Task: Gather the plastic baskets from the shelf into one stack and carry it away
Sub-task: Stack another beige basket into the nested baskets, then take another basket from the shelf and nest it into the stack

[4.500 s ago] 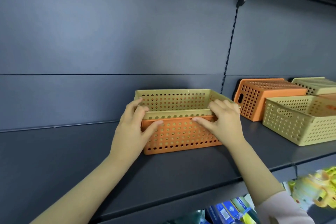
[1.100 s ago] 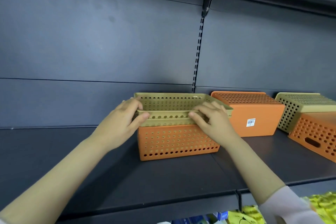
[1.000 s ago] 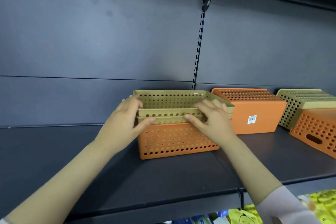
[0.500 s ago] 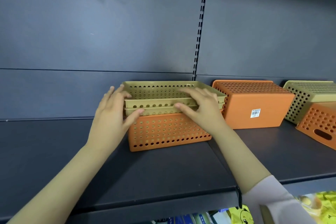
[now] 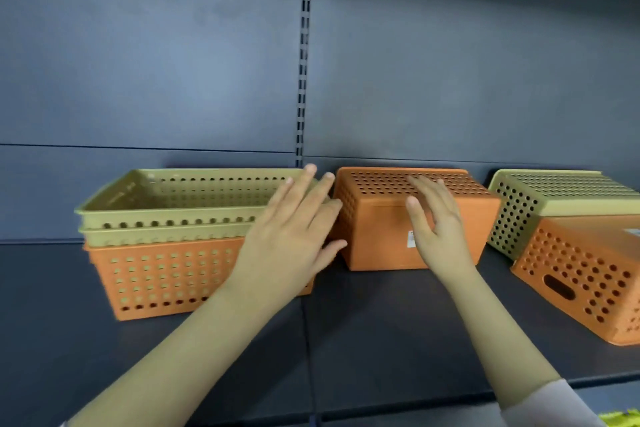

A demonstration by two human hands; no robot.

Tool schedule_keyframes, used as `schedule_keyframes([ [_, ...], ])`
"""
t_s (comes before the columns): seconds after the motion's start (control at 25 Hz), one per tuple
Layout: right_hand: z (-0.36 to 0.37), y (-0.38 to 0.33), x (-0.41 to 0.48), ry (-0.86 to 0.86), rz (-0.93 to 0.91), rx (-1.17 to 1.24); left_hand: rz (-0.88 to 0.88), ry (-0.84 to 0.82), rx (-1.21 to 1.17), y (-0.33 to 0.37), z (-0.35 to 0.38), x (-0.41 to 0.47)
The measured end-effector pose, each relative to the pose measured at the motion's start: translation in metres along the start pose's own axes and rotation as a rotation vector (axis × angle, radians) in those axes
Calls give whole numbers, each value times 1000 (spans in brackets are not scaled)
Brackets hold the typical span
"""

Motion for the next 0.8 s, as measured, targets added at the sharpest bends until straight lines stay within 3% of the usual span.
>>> schedule_keyframes([
  [0.12, -28, 54, -1, -45, 93, -164, -7, -68, -10, 49, 28, 38],
  [0.24, -43, 87, -2, -85, 82, -280, -144, -159, -69, 85, 58, 68],
  [0.36, -44, 89, 1, -22, 70, -243, -286, -218, -107, 101, 76, 77],
  [0.48, -48, 79, 0, 159, 104, -126, -278, -110, -129, 103, 74, 73],
  [0.6, -54, 76, -4, 315, 193, -26, -385, 71, -378, 109, 69, 69],
  [0.72, -59, 81, -6, 252, 322, 187, -600, 116, -645, 111, 71, 64],
  [0.8, -61, 81, -7, 190, 385, 287, -634, 169, -694, 110, 72, 62],
])
Point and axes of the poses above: each hand's wrist, its own x-axis towards the middle knuckle, its own z-axis out of the palm, y = z × x, the point moved 1 cm from there along x, towards the middle knuckle, and after that the axes turned 6 degrees about -y, right-handed, at the moved point
